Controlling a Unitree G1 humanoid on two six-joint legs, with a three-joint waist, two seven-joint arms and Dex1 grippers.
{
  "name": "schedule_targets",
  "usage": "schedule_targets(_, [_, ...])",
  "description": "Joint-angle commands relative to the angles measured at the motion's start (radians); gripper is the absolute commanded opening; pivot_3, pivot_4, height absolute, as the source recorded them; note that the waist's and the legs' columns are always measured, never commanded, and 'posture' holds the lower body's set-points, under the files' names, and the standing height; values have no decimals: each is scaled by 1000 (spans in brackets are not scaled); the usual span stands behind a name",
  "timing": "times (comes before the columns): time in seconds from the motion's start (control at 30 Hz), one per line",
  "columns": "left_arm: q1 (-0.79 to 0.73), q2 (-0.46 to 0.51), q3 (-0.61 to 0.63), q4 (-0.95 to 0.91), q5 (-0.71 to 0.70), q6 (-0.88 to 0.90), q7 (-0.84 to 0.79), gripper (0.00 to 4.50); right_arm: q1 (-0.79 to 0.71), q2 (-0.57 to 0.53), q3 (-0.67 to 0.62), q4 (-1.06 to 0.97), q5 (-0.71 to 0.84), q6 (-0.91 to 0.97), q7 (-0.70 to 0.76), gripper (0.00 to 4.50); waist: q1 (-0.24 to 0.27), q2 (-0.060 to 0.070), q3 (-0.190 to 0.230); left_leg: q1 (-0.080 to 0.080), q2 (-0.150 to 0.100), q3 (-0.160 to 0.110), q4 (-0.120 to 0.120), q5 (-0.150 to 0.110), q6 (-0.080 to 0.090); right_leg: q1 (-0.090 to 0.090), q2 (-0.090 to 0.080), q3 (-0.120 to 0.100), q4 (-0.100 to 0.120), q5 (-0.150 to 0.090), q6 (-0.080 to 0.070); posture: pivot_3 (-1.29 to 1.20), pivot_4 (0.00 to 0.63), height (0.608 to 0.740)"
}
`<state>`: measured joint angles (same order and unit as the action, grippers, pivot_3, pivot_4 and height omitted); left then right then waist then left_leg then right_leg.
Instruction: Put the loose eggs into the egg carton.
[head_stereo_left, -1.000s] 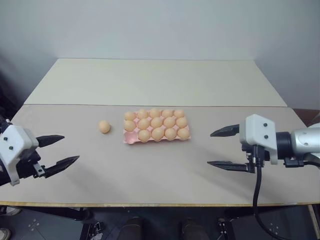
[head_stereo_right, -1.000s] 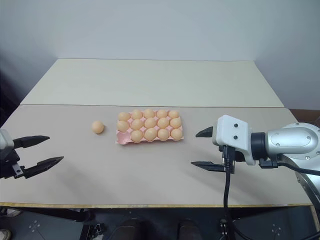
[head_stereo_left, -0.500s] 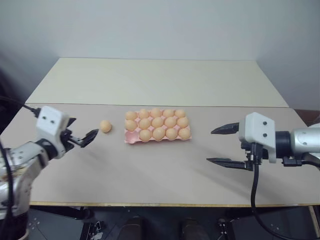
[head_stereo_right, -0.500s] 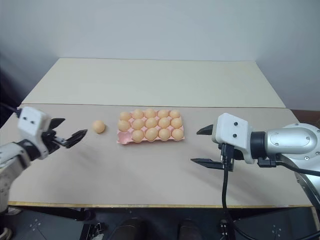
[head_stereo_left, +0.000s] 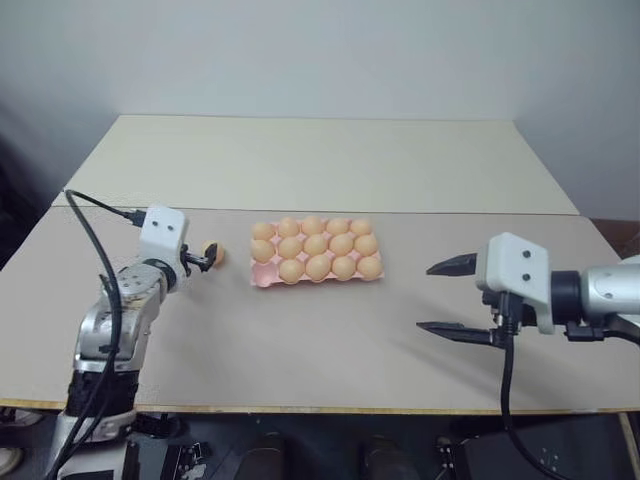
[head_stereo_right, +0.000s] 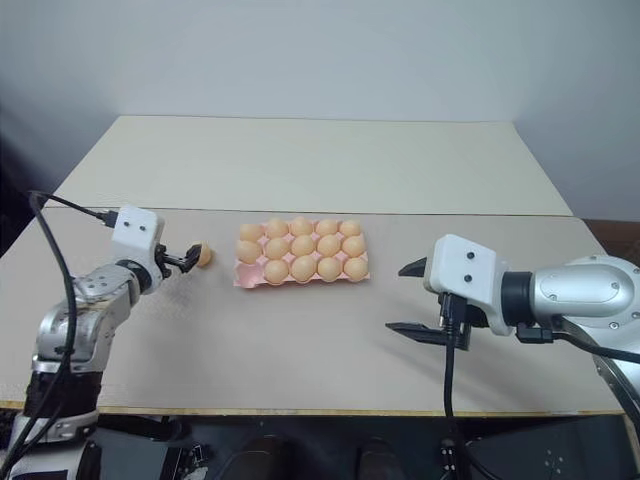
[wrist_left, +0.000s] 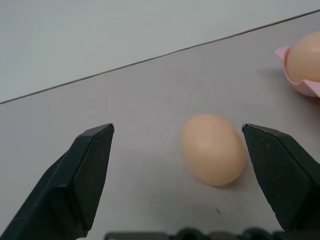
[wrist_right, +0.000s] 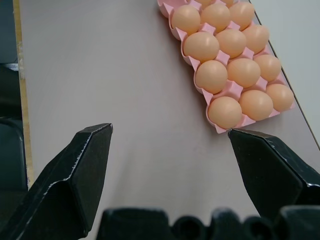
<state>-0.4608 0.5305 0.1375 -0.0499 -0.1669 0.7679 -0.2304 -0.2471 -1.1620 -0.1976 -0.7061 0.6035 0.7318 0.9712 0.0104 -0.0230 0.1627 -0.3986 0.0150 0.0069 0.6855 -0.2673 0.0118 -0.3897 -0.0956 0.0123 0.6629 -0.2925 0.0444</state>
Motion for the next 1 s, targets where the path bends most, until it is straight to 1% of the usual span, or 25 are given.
schedule_targets(0.03, [-36,-8,-26,65,35,-48,-1,4461,9,-14,-53,-30,4,17,-17,4318,0,0,0,0,0,0,0,0,0,0,0,0,0,0,0,0,150,740])
schedule_targets(0.3, [-67,-50,-45,194,51,-135,-23,4461,45,-14,-90,-52,11,42,-36,4318,1,0,0,-1,0,0,1,0,0,0,0,0,0,0,0,0,150,740])
schedule_targets(0.4, [-73,-55,-47,225,59,-161,-26,3917,51,-14,-98,-56,13,47,-40,4318,0,0,0,0,0,0,1,0,0,0,0,0,0,0,0,0,150,740])
schedule_targets(0.47, [-73,-54,-47,228,62,-168,-30,3348,54,-15,-101,-56,14,46,-41,4318,0,0,0,0,0,0,1,0,0,0,0,0,0,0,0,0,150,740])
schedule_targets(0.57, [-67,-43,-58,226,80,-178,-30,2341,56,-17,-102,-54,13,45,-41,4318,1,0,0,-1,0,0,1,0,0,0,0,0,0,0,0,0,150,740])
schedule_targets(0.6, [-62,-38,-60,222,86,-183,-28,2066,56,-17,-102,-54,12,44,-41,4318,1,0,0,0,0,0,1,0,0,0,0,0,0,0,0,0,150,740])
schedule_targets(0.77, [8,-3,-35,128,72,-260,-84,2066,52,-16,-95,-50,10,43,-43,4318,-2,0,0,-1,0,0,1,0,0,0,0,0,0,0,0,0,150,740])
schedule_targets(0.83, [44,6,-2,66,32,-301,-131,2066,49,-15,-90,-49,9,43,-47,4318,-1,0,0,-1,1,0,1,0,0,0,0,0,0,0,0,0,150,740])
schedule_targets(0.9, [79,11,24,18,-8,-379,-192,2066,48,-14,-89,-49,8,44,-51,4318,0,0,0,-1,1,0,1,0,0,0,-1,0,0,0,0,0,150,740])
schedule_targets(1.0, [125,-8,67,-48,-125,-485,-328,2066,47,-11,-85,-51,10,46,-58,4318,1,0,0,0,1,0,1,0,0,0,-1,0,0,0,0,0,150,740])
